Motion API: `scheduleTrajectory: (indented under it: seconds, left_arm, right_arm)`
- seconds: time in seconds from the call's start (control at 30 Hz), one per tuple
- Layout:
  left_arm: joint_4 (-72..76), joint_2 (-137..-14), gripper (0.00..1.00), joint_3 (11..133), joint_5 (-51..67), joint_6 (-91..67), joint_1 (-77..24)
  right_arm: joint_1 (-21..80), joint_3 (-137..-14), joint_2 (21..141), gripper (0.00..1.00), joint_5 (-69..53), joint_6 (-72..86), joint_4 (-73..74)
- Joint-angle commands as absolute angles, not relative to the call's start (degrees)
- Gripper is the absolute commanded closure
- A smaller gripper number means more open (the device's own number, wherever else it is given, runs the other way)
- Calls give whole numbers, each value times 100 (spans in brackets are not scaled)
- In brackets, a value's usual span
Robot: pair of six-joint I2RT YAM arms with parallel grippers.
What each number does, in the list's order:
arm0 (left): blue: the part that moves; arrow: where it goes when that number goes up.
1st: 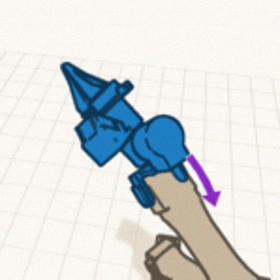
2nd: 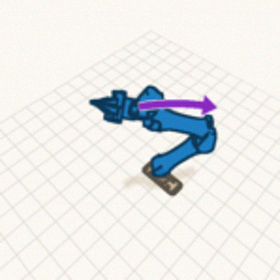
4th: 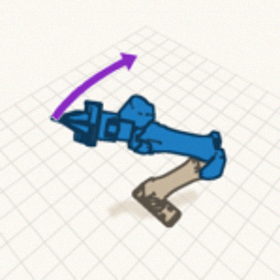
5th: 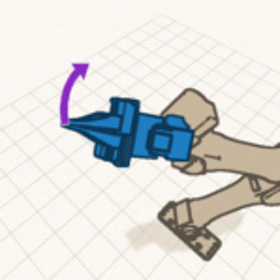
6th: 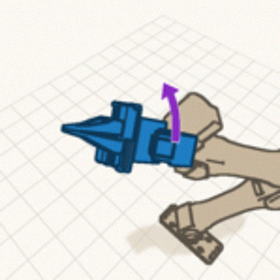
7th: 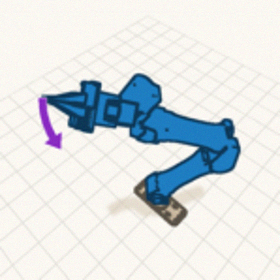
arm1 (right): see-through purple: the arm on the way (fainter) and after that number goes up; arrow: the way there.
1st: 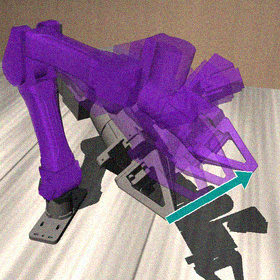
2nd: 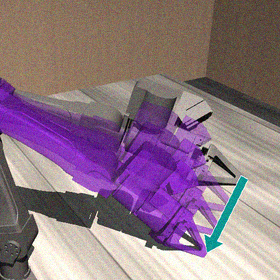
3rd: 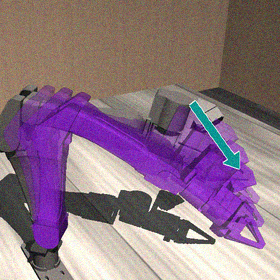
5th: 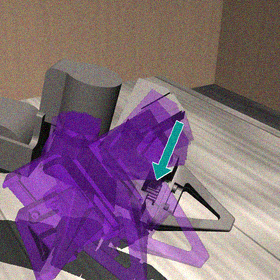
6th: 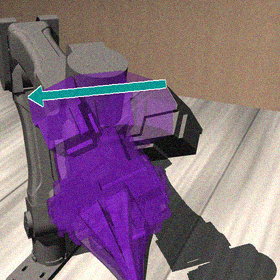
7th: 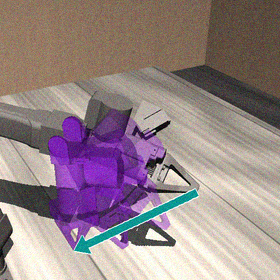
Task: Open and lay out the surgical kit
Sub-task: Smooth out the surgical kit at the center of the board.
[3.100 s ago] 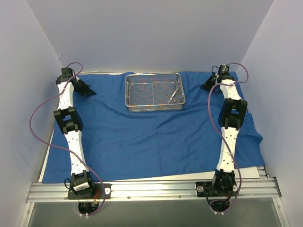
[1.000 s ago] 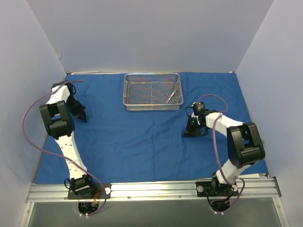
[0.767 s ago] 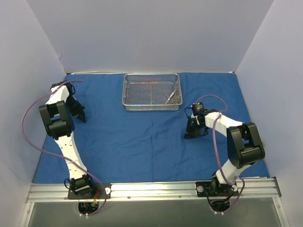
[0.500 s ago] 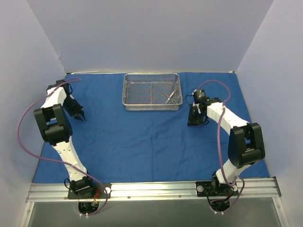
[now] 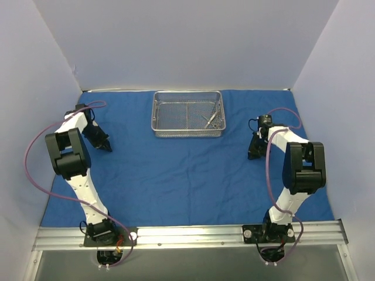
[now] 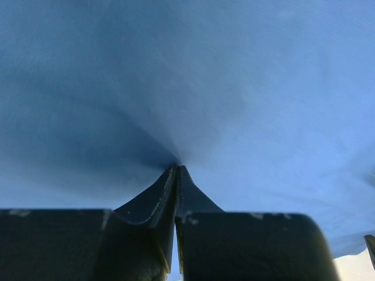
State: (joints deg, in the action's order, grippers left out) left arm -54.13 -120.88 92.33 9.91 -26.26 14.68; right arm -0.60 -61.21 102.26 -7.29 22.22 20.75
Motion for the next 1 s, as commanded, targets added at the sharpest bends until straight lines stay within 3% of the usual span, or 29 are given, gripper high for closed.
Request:
scheduleTrajectory:
  seconds: [0.0,0.27,0.47,0.73,0.97]
  left_arm:
    - [-5186,-12269,90,9229,1020,-2619,1485]
    - [-5150,-11673,92,9044,993,-2628,1468]
    - [-5159,-11162,86,8956,1063,-2680,1433]
    - [-5028,-11373,86,8895,1230,-2742,1257]
    - [-4975,-11628,86,9044,1353,-2751,967]
  right_arm:
    - [-158,-5555,10144,100,-185,2179,2672]
    - [-167,-6616,9905,100,264,1987,3243]
    - [-132,-7093,10002,100,-106,1907,3138]
    - [-904,-6584,10766,100,-18,2021,2655]
    - [-1239,-7294,11715,100,334,2100,2882]
